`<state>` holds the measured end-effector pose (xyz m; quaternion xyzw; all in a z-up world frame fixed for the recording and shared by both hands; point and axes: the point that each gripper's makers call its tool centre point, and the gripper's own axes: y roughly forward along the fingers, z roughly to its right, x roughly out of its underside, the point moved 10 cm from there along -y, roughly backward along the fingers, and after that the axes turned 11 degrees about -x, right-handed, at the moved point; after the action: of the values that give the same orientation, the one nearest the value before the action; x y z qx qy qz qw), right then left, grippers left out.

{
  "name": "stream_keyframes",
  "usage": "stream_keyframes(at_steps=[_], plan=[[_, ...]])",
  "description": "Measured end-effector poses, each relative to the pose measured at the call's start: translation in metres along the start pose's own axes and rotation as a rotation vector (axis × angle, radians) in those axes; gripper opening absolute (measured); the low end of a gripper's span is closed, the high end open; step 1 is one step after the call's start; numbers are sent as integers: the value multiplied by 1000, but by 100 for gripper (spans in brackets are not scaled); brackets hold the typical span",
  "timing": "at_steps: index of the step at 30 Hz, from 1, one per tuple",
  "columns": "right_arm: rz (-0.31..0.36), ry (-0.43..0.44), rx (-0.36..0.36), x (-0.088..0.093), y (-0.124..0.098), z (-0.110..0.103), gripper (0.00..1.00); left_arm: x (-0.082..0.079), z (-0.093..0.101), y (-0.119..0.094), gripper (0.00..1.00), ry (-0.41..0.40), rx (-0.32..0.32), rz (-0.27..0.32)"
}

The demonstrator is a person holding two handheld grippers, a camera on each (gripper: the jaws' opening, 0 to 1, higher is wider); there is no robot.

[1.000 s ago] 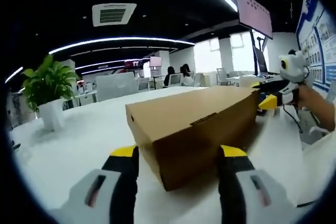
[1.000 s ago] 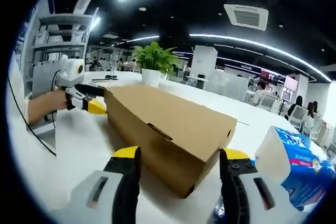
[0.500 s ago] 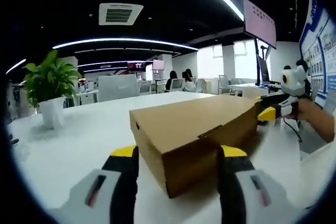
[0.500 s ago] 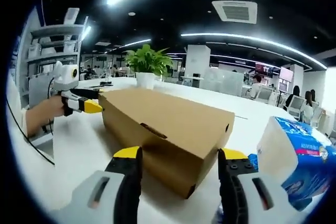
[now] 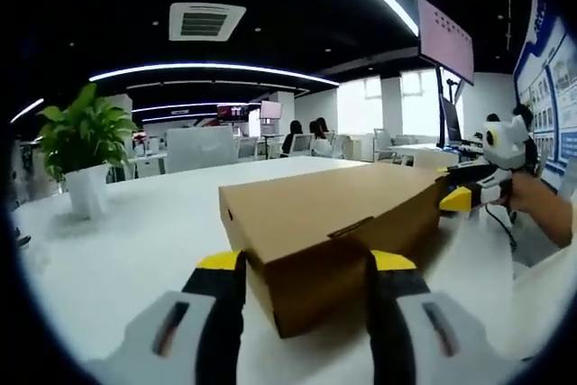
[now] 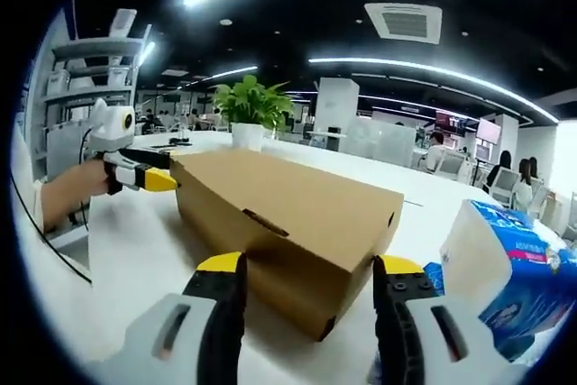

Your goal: Operate the shoe box by opening the lid, removing the specified soft item, and placing it in the target area until the item is outside and the box remains undamaged.

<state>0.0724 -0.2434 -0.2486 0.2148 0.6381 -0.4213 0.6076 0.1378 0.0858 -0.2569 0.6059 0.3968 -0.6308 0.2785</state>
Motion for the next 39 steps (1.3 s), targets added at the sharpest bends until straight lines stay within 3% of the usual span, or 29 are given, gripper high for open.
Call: stream_keyframes(at_steps=[4,7,17,21,28,30,39], plan=[[-31,-46,-28,1,-3,-4,60,0,2,-3,54,-10,-2,5],[-22,-37,5,4,-6,-4,58,-1,10,-7,54,-9,-13,-9],[-13,-39,3,6,-14,-8,58,0,17,-19,54,11,-19,-13],[-86,-147,26,7,-16,-8,57,3,24,-26,53,3,-36,-3],[2,-11,-61,10,-23,-10,58,4,25,-29,53,11,-33,3],[16,33,-57,8,-27,-8,56,4,25,-31,53,14,-29,0],[44,35,-26,11,-29,-16,55,12,31,-38,53,-16,-57,51]])
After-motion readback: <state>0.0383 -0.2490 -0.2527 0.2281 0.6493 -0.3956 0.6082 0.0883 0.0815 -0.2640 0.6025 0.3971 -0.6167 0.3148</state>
